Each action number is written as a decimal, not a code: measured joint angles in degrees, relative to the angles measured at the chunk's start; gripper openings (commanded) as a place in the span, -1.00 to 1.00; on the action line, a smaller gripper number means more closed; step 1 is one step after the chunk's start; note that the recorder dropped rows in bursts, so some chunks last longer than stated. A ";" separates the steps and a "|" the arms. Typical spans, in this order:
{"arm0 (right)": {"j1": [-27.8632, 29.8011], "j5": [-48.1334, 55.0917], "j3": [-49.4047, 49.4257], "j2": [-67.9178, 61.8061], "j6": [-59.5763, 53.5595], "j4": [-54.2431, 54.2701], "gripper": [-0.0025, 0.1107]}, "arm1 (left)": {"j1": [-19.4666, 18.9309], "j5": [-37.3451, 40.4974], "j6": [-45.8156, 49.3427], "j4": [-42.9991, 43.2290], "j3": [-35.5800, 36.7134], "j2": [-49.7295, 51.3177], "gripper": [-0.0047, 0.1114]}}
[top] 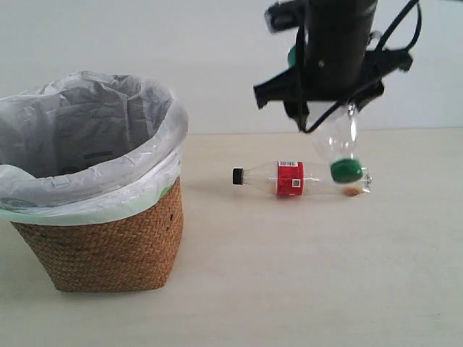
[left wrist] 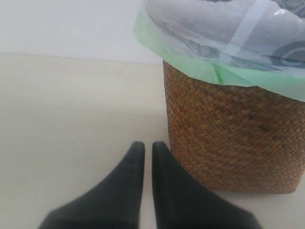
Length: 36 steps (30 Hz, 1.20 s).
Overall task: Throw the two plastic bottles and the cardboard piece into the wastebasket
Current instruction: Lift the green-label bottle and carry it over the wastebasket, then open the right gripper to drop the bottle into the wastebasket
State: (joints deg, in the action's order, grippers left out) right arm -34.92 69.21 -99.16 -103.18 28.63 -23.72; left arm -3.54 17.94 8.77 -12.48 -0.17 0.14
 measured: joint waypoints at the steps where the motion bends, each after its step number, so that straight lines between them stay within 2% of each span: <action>1: 0.00 0.00 -1.20 0.78 0.17 -1.52 -0.96 | 0.00 0.00 0.00 0.00 0.00 0.00 -0.82; 7: 0.00 0.30 -4.10 3.36 1.38 -7.53 -0.96 | 0.00 0.00 0.00 0.00 0.00 0.00 -0.82; 12: 0.00 0.60 -4.10 2.44 3.00 -6.06 -0.96 | 0.00 0.00 0.00 0.00 0.00 0.00 -0.82; 14: 0.10 0.76 -4.10 0.90 1.55 2.86 -0.95 | 0.00 0.00 0.00 0.00 0.00 0.00 -0.82; 15: 0.20 -2.96 -4.33 -0.23 -5.50 18.05 -0.90 | 0.00 0.00 0.00 0.00 0.00 0.00 -0.82; 16: 0.20 -6.96 -4.86 -0.76 -11.20 26.68 -0.62 | 0.00 0.00 0.00 0.00 0.00 0.00 -0.82; 17: -0.62 -15.76 -6.68 -1.41 -26.09 49.95 -0.41 | 0.00 0.00 0.00 0.00 0.00 0.00 -0.82; 18: -1.30 -19.00 -7.82 -1.52 -31.51 57.60 0.36 | 0.00 0.00 0.00 0.00 0.00 0.00 -0.82; 19: -3.01 -26.07 -10.01 -1.16 -39.63 68.53 0.86 | 0.00 0.00 0.00 0.00 0.00 0.00 -0.82; 20: -3.69 -30.67 -10.96 -0.44 -39.98 69.63 0.84 | 0.00 0.00 0.00 0.00 0.00 0.00 -0.82; 24: -3.80 -30.14 -11.24 -1.06 -27.66 54.99 0.83 | 0.00 0.00 0.00 0.00 0.00 0.00 -0.82; 31: -3.80 -25.28 -11.24 -1.33 -23.11 47.35 0.83 | 0.00 0.00 0.00 0.00 0.00 0.00 -0.82; 36: -3.80 -18.23 -11.24 -1.33 -14.23 31.55 0.83 | 0.00 0.00 0.00 0.00 0.00 0.00 -0.82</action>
State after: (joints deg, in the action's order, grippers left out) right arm -38.72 50.98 -110.41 -104.51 14.41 7.82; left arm -3.54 17.94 8.77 -12.48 -0.17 0.14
